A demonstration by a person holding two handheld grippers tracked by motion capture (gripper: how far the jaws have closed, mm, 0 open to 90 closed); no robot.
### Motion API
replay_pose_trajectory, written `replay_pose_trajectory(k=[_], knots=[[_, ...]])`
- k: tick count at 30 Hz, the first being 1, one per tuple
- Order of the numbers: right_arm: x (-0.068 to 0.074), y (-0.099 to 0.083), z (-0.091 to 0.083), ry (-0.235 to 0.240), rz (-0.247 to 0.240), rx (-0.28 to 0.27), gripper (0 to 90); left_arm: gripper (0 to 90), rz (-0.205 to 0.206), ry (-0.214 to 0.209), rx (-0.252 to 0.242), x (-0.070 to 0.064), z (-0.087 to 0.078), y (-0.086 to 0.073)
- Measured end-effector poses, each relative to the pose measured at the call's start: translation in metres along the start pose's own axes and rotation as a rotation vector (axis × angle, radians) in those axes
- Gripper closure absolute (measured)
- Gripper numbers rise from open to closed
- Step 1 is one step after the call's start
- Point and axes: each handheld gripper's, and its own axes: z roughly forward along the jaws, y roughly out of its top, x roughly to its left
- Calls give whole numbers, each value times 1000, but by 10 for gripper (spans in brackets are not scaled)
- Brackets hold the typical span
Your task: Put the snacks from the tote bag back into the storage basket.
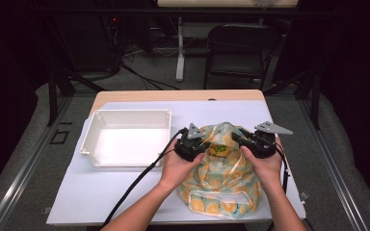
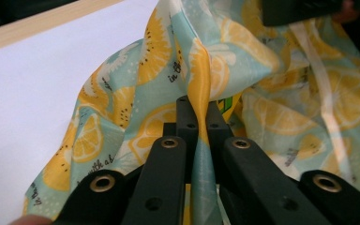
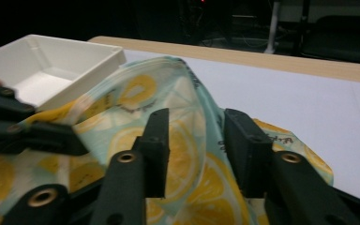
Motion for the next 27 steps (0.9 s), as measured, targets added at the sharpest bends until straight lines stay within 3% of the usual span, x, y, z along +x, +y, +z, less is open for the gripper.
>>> replay_pose_trajectory(k=[3,4,7,10,11,15,18,20,24,27], knots=[[4,-1,-6,17,-16,-7,526,900,-24,-16,-7,5,-2,2],[8,-3,-10,27,-31,-9,467,900,-42,-30,-16,8,-3,5],[15,-9,-15,24,-55,-9,394,900,-51,-42,-35,9,-5,10],[18,-14,-15,5,-84,4,368,900,-50,-44,-39,9,-7,15],[19,-20,-12,-24,-111,30,352,900,-51,-46,-47,8,-9,21],[18,-27,-8,-37,-128,70,351,900,-64,-56,-66,10,-12,28],[14,-36,-3,-96,-132,114,430,900,-73,-66,-76,12,-14,33],[9,-39,-2,-156,-122,135,568,900,-74,-63,-76,13,-14,34],[-2,-37,-8,-129,-55,97,879,900,-62,-63,-61,15,-13,33],[-7,-27,-10,-126,-50,78,900,900,-76,-42,-63,20,-8,34]])
